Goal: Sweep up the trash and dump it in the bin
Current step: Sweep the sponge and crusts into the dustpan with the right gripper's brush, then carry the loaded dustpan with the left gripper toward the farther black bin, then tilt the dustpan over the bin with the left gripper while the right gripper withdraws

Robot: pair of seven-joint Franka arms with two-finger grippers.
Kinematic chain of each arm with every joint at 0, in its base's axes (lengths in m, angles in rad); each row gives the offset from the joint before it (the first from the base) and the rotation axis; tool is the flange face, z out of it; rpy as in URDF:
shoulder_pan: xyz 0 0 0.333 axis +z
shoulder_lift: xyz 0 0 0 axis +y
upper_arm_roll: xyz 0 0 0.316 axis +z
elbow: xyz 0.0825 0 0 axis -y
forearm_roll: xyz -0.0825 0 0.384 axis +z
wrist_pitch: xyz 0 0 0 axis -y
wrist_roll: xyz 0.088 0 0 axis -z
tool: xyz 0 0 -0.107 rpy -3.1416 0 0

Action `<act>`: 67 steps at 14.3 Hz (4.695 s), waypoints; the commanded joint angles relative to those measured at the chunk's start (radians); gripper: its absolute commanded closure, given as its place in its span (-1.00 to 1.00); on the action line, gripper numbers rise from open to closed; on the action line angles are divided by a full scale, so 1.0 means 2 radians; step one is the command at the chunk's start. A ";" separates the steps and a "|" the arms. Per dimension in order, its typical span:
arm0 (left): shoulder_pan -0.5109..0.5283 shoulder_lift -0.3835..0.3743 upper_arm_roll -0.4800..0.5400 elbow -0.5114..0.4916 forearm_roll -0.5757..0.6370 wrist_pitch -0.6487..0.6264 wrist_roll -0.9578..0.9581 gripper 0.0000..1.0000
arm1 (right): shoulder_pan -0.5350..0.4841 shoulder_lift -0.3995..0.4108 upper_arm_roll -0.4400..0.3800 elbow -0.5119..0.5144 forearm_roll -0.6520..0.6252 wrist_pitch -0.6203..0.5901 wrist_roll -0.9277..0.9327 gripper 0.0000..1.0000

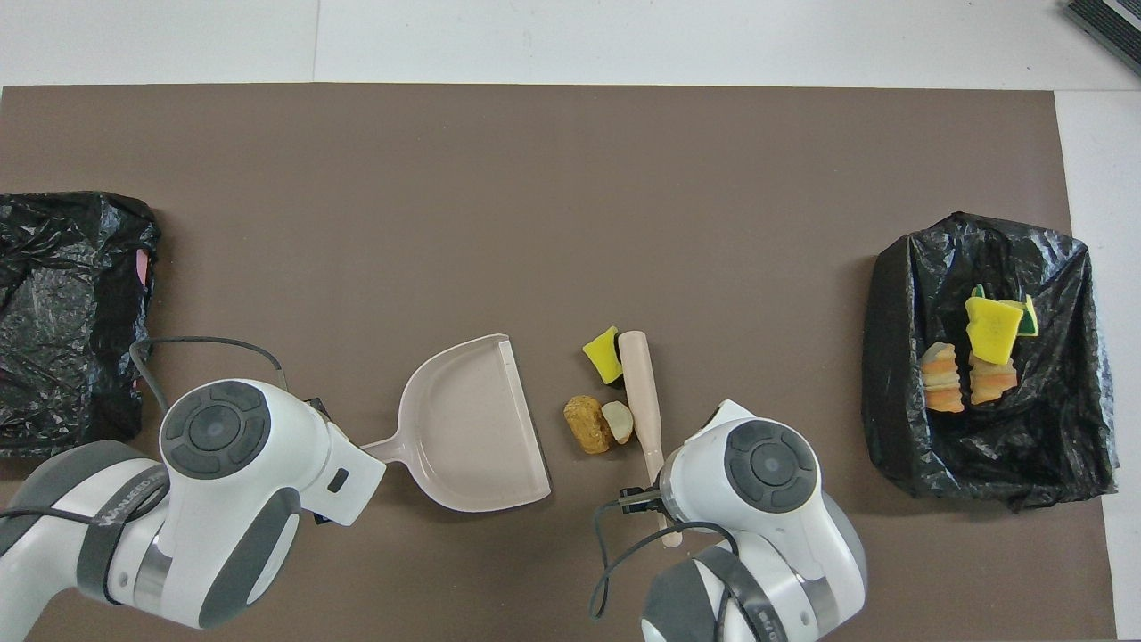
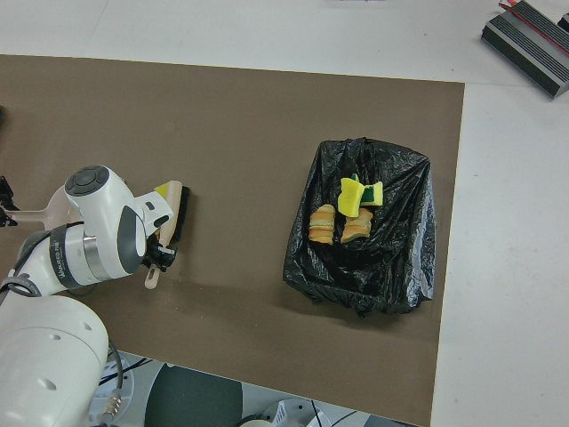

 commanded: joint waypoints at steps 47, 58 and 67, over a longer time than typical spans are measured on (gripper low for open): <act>0.417 0.137 0.082 0.372 0.043 -0.108 0.308 1.00 | 0.216 0.075 0.000 0.133 -0.017 -0.090 0.281 -1.00; 0.399 0.157 0.078 0.375 0.266 -0.042 0.305 1.00 | 0.064 0.051 -0.002 0.318 -0.059 -0.316 0.106 -1.00; 0.317 0.181 0.077 0.405 0.433 -0.052 0.304 1.00 | -0.092 0.047 -0.009 0.411 -0.095 -0.377 -0.153 -1.00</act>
